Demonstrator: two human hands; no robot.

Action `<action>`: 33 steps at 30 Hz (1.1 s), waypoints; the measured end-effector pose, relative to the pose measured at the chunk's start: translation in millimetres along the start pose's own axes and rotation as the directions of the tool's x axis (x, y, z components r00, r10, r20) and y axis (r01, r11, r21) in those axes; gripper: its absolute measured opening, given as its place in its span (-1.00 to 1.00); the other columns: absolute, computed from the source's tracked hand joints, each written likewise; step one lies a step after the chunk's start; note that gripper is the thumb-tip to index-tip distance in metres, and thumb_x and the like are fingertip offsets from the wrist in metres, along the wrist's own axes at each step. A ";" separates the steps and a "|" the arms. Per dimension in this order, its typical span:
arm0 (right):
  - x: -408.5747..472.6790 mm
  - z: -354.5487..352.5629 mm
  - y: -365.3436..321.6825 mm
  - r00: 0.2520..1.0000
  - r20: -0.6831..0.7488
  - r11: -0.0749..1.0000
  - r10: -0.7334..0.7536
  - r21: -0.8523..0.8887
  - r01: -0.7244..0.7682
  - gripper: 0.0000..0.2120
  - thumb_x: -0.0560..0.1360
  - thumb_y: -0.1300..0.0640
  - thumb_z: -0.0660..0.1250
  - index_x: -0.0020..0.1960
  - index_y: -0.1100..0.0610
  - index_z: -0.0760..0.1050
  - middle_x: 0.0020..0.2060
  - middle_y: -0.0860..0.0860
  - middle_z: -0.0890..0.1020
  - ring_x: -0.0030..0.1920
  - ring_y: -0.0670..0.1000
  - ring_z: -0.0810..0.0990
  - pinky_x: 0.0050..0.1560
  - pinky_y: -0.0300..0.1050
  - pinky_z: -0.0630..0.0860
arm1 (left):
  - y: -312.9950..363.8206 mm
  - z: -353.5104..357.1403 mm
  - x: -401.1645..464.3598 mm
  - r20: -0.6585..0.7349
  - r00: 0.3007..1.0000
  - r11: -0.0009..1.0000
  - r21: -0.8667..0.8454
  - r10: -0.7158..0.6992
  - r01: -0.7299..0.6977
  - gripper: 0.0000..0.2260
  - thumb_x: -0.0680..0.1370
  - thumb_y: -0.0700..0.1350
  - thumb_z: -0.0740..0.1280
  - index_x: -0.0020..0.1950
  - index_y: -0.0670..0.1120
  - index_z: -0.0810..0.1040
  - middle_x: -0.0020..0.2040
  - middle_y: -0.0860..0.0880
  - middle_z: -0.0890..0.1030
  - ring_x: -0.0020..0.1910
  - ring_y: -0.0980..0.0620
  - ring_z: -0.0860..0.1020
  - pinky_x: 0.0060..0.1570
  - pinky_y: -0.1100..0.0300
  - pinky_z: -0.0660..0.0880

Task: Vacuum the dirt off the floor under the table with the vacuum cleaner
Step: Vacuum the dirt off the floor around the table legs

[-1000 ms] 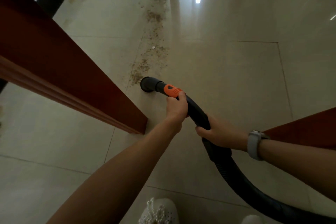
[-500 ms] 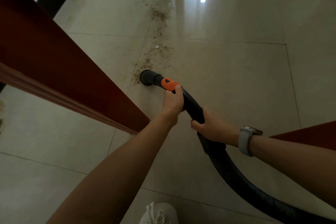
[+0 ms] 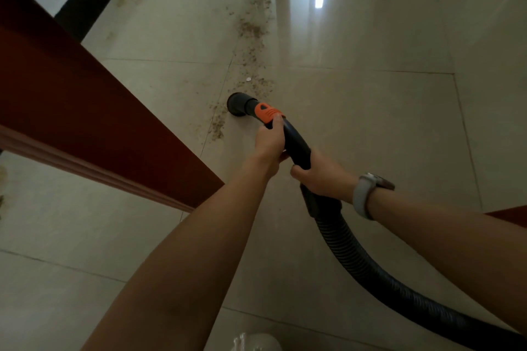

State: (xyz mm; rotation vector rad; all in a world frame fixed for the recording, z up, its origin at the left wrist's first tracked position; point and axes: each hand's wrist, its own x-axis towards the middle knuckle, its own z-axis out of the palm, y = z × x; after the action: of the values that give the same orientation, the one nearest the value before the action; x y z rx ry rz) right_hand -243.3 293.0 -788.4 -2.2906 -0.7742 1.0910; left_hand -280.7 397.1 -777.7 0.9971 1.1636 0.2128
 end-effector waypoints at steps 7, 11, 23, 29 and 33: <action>26.3 -8.5 -19.5 0.999 0.046 0.999 -0.027 0.028 0.026 -0.71 0.48 0.07 0.28 0.10 0.23 0.37 -0.20 0.12 0.49 -0.28 0.06 0.49 -0.38 -0.17 0.36 | 17.5 -9.0 12.5 0.026 0.997 0.997 0.016 0.073 -0.073 -0.62 0.65 -0.06 0.16 0.37 -0.27 0.29 0.31 -0.26 0.43 0.24 -0.24 0.47 0.05 0.00 0.50; 26.4 -11.1 -17.0 0.995 0.093 0.998 -0.040 0.059 0.035 -0.63 0.49 0.06 0.27 0.20 0.25 0.38 -0.18 0.12 0.51 -0.24 0.05 0.52 -0.26 -0.12 0.46 | 15.7 -9.0 12.3 0.024 0.996 0.995 0.045 0.085 -0.086 -0.62 0.64 -0.06 0.17 0.37 -0.28 0.30 0.29 -0.25 0.45 0.22 -0.22 0.48 -0.03 0.04 0.51; 4.4 -9.2 -14.0 0.981 0.180 0.991 -0.069 0.124 0.047 -0.84 0.53 0.12 0.26 0.03 0.20 0.38 -0.26 0.06 0.48 -0.26 0.01 0.52 -0.28 -0.21 0.45 | 1.3 -21.7 4.9 0.044 0.996 0.997 0.019 0.078 -0.079 -0.66 0.64 -0.08 0.19 0.32 -0.26 0.34 0.12 -0.17 0.51 0.08 -0.15 0.53 -0.15 0.12 0.54; -8.7 -8.1 -12.5 0.979 0.194 0.994 -0.070 0.099 0.051 -0.86 0.56 0.13 0.24 0.03 0.16 0.31 -0.26 0.03 0.46 -0.27 -0.05 0.47 -0.34 -0.30 0.41 | -8.8 -27.0 0.9 0.046 0.993 0.994 0.037 0.105 -0.107 -0.67 0.64 -0.06 0.18 0.31 -0.23 0.35 0.10 -0.13 0.49 0.07 -0.13 0.52 -0.14 0.13 0.53; -13.9 -3.0 -6.3 0.980 0.190 0.994 -0.067 0.092 0.051 -0.83 0.55 0.13 0.25 0.04 0.17 0.29 -0.25 0.03 0.45 -0.27 -0.03 0.47 -0.34 -0.28 0.41 | -11.8 -29.2 0.6 0.026 0.994 0.994 0.034 0.108 -0.108 -0.70 0.64 -0.04 0.16 0.27 -0.22 0.36 0.10 -0.12 0.49 0.07 -0.11 0.52 -0.07 0.07 0.52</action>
State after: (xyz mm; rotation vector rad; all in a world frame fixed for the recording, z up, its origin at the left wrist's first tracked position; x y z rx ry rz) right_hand -249.8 287.8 -775.4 -2.0986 -0.8457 1.3068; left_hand -308.9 406.6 -788.1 1.0926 1.0962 0.2664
